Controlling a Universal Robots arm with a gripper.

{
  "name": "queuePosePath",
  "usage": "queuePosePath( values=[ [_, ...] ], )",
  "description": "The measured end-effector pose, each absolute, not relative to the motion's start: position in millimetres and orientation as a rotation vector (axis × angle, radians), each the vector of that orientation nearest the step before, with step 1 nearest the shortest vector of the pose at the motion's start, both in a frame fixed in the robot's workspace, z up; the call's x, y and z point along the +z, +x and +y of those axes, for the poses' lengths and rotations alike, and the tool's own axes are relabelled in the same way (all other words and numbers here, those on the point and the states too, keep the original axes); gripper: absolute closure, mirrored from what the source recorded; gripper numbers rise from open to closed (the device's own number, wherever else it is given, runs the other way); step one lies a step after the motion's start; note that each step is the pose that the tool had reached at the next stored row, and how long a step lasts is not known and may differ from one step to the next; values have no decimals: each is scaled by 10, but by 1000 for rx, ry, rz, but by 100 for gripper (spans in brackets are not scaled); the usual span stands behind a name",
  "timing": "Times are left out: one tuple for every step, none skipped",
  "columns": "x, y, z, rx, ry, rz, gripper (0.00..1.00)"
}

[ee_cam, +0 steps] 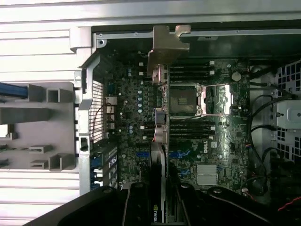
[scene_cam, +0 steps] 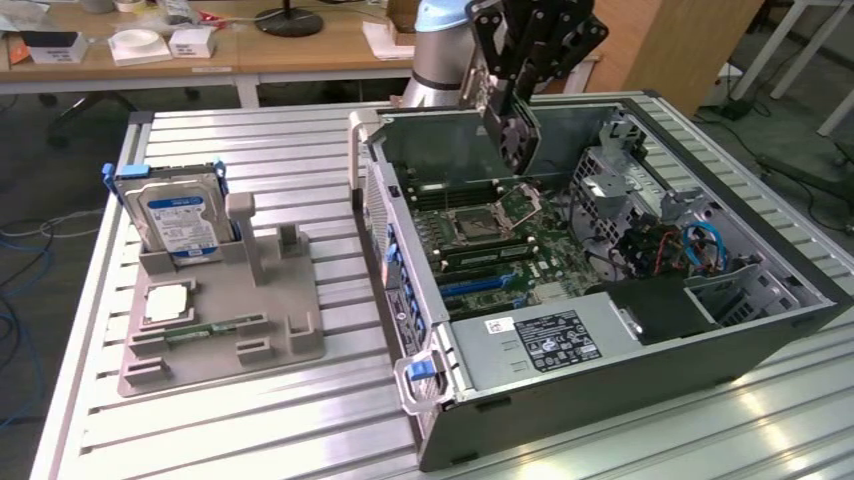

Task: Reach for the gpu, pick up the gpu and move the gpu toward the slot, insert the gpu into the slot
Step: 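Pick up the gpu and move the gpu toward the slot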

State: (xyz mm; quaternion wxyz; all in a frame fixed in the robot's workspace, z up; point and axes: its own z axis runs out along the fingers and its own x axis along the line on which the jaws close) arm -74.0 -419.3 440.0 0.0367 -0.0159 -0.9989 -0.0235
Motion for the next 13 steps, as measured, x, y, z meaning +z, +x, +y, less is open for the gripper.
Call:
queuePosePath(
  values=[
    [4399,-723,-4193,-72,-49,-3071,74],
    [4398,-704,-4193,-73,-49,-3077,74],
    [4397,-681,-4193,-73,-48,-3083,74],
    [4396,-661,-4193,-73,-48,-3089,74],
    [4394,-641,-4193,-74,-48,-3096,74],
    [4393,-623,-4193,-74,-48,-3104,74],
    [4389,-610,-4194,-75,-48,-3113,74],
    [4386,-601,-4193,-75,-48,-3121,74],
    [4383,-591,-4193,-75,-48,-3129,74],
    [4380,-588,-4193,-75,-48,-3135,74],
    [4380,-587,-4193,-75,-47,-3135,74],
    [4380,-587,-4193,-75,-47,-3135,74],
    [4379,-587,-4193,-75,-47,-3135,74]
  ],
)
